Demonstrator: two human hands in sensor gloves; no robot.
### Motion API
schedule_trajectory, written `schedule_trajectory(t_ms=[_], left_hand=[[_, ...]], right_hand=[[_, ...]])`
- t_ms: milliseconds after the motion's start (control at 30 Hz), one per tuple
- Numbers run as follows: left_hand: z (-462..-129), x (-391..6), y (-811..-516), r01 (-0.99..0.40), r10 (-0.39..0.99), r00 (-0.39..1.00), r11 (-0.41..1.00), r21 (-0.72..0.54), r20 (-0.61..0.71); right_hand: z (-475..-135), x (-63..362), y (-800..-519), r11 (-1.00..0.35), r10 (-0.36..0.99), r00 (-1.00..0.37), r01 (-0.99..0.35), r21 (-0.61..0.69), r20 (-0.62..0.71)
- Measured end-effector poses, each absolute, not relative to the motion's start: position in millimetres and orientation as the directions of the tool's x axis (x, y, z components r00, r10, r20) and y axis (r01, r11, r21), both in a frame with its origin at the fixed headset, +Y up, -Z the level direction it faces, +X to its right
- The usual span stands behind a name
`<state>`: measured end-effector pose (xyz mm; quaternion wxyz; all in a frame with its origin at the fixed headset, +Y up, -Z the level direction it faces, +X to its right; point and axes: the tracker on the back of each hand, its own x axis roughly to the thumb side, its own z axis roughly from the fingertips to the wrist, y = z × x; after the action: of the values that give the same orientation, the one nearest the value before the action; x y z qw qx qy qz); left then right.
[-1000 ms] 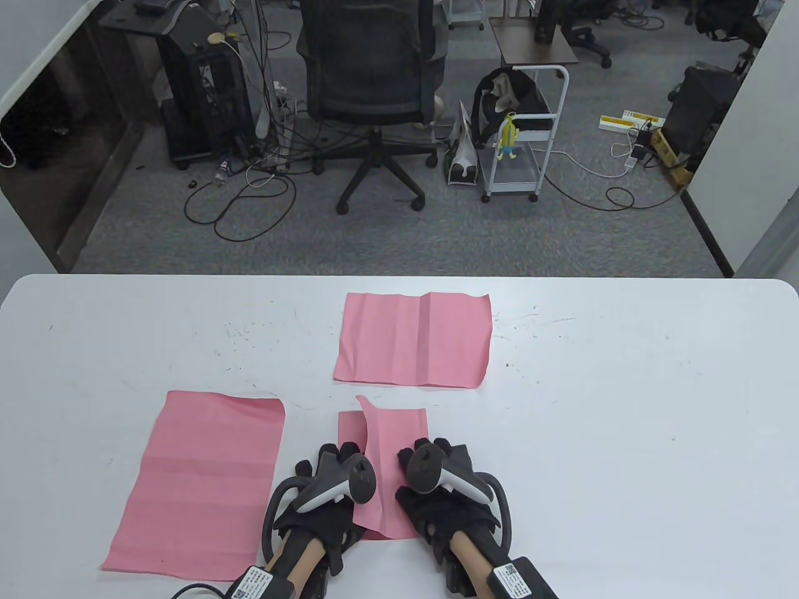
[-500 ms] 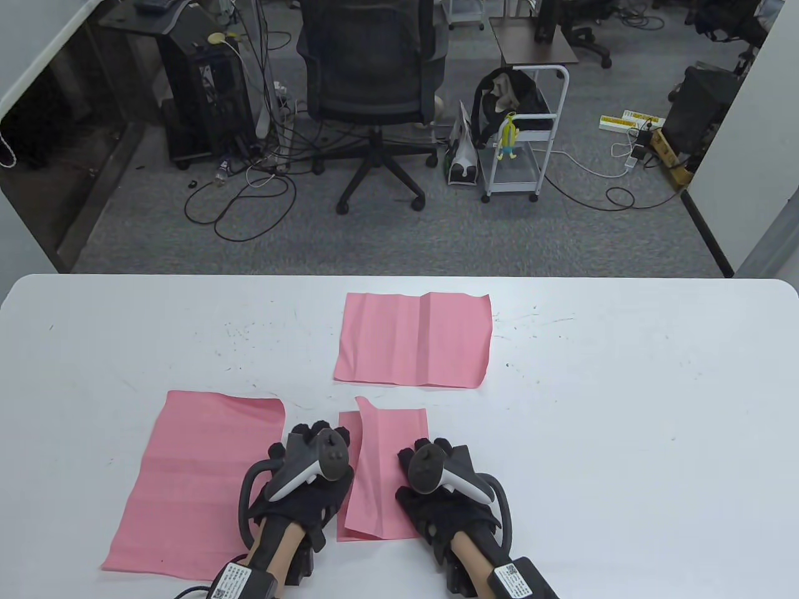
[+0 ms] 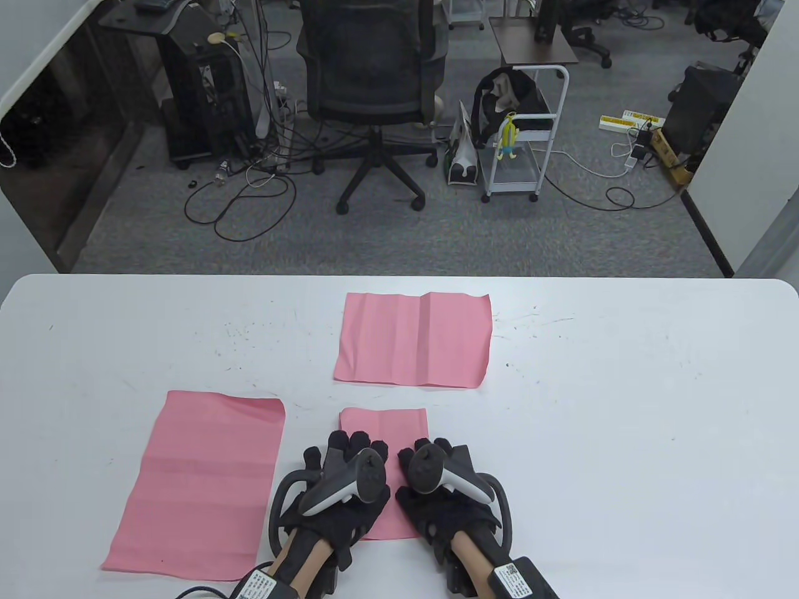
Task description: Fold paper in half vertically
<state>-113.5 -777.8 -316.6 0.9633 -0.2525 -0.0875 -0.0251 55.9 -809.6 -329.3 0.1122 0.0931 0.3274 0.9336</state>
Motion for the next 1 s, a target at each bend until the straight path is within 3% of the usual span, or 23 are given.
schedule_trajectory(t_ms=[167,267,500,700,867,1000], left_hand=[[-321.1,-120.9,-802.1,0.128,-0.041,0.985,0.819,-0.559,0.166],[-321.9,-125.1,-806.1,0.058,0.041,0.987,0.81,-0.583,0.157],[-320.5,-124.6,-808.0,0.082,0.025,0.985,0.803,-0.591,0.17],[-320.6,-124.9,-808.0,0.08,0.027,0.985,0.801,-0.593,0.169],[-320.8,-125.0,-808.2,0.079,0.028,0.985,0.8,-0.595,0.169],[-321.0,-125.1,-808.4,0.079,0.029,0.985,0.799,-0.596,0.169]], right_hand=[[-329.2,56.0,-809.8,-0.76,0.271,-0.957,-0.149,0.633,0.1],[-329.2,56.0,-809.9,-0.76,0.27,-0.958,-0.148,0.633,0.1],[-331.0,56.6,-808.1,-0.755,0.274,-0.957,-0.154,0.637,0.094],[-328.3,64.9,-779.4,-0.78,0.398,-0.915,-0.3,0.549,0.065],[-319.5,60.5,-763.3,-0.825,0.356,-0.927,-0.254,0.504,0.116],[-315.8,58.0,-769.9,-0.825,0.302,-0.945,-0.192,0.532,0.127]])
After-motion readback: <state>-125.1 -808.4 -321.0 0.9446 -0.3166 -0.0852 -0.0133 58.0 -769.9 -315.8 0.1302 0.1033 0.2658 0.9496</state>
